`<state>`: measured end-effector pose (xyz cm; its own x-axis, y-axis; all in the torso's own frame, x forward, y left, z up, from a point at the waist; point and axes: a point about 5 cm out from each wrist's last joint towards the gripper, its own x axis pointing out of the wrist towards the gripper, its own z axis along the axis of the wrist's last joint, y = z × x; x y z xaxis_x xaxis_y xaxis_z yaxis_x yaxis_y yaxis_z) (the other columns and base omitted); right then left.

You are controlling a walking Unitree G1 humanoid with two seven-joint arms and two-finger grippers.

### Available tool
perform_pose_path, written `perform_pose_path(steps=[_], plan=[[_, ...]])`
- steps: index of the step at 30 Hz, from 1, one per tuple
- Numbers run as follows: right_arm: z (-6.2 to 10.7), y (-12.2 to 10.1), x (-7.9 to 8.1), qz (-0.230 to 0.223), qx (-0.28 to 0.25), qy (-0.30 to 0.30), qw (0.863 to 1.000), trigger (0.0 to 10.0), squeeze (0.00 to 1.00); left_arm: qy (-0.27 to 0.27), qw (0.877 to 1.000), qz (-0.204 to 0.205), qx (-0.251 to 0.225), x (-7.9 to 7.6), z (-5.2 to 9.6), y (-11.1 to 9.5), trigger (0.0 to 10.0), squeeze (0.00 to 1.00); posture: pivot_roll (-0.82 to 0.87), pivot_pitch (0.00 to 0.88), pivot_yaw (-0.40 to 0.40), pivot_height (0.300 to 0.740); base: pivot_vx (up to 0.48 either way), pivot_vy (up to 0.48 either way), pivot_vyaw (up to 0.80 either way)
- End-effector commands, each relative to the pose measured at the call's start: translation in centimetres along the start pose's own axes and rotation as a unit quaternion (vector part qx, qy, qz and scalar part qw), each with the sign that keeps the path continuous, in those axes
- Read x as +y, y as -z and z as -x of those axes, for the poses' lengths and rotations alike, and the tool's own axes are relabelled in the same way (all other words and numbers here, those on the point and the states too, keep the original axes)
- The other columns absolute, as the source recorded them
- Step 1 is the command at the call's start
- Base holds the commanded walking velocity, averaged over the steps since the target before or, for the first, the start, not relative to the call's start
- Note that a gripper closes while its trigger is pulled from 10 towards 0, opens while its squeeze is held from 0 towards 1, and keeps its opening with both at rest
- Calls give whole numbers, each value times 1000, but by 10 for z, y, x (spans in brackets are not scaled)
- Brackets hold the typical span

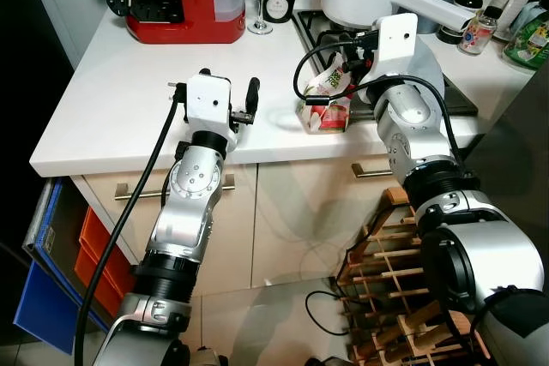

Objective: Restocking fridge

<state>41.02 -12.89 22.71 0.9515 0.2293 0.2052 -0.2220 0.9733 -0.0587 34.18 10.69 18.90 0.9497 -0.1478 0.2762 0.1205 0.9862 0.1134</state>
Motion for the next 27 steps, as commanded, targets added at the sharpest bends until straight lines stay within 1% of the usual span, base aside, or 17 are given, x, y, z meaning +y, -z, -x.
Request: perform_pose_path(steps=[1,2,4,5,6,7,8,10,14,16,19,20,21,23,24,25,27], plan=[[-1,-8,-6,11,-17,14,1000,0,286,5,1000,1,-3,-4,-3,-2,10000,0,-33,0,-26,740,0,0,0],[-1,-10,-8,13,-21,22,999,0,141,5,1000,2,-4,-4,-3,-2,10000,0,-35,0,-26,740,0,0,0],[-1,-11,-9,15,-24,28,999,0,141,4,1000,2,-4,-4,-4,-2,10000,0,-35,0,-26,740,0,0,0],[-1,-13,-10,10,-32,36,999,10000,0,4,1000,3,-4,-4,-4,-2,10000,0,-38,0,-27,740,0,0,0],[-1,-16,-10,1,-41,41,998,10000,624,3,1000,3,-4,-4,-4,-1,10000,0,-37,0,-27,740,0,0,0],[-1,-18,-10,-7,-47,43,998,10000,1000,3,1000,3,-4,-4,-5,-1,10000,0,-37,0,-27,740,0,0,0],[-2,-20,-9,-33,-51,38,997,10000,1000,2,1000,3,-5,-4,-5,-2,10000,0,-33,0,-26,740,0,0,0],[-6,-27,-7,-132,-48,25,990,10000,1000,2,1000,1,-9,-4,-4,-3,10000,0,-17,0,-24,740,0,0,0],[-9,-35,-7,-169,-50,3,984,10000,1000,2,1000,-10,-11,0,-3,-4,10000,0,-4,0,-10,740,0,0,0],[-10,-39,-6,-178,-52,-3,983,10000,1000,3,1000,-14,-10,2,-3,-3,10000,0,1,0,-8,740,0,0,0],[-10,-44,-6,-178,-53,-13,983,10000,1000,8,1000,-19,-9,3,-3,-3,10000,0,9,0,-15,740,0,0,0],[-10,-44,-1,-161,-46,-33,985,10000,1000,5,1000,-20,-10,4,-4,-4,10000,0,10,0,-14,740,0,0,0],[-10,-44,-1,-161,-46,-33,985,10000,1000,5,1000,-20,-10,4,-4,-4,10000,0,10,0,-14,740,0,0,0],[-9,-42,4,-143,-35,-55,988,10000,1000,3,1000,-19,-11,5,-4,-5,10000,0,15,0,-16,740,0,0,0],[-8,-37,8,-122,-12,-78,989,10000,1000,2,1000,-19,-12,5,-2,-6,10000,0,26,0,-23,740,0,0,0],[-8,-37,8,-122,-12,-78,989,10000,1000,2,1000,-19,-12,5,-2,-6,10000,0,26,0,-23,740,0,0,0],[-7,-28,10,-103,19,-97,990,10000,1000,2,1000,-22,-11,6,0,-5,10000,0,34,0,-27,740,0,0,0]])
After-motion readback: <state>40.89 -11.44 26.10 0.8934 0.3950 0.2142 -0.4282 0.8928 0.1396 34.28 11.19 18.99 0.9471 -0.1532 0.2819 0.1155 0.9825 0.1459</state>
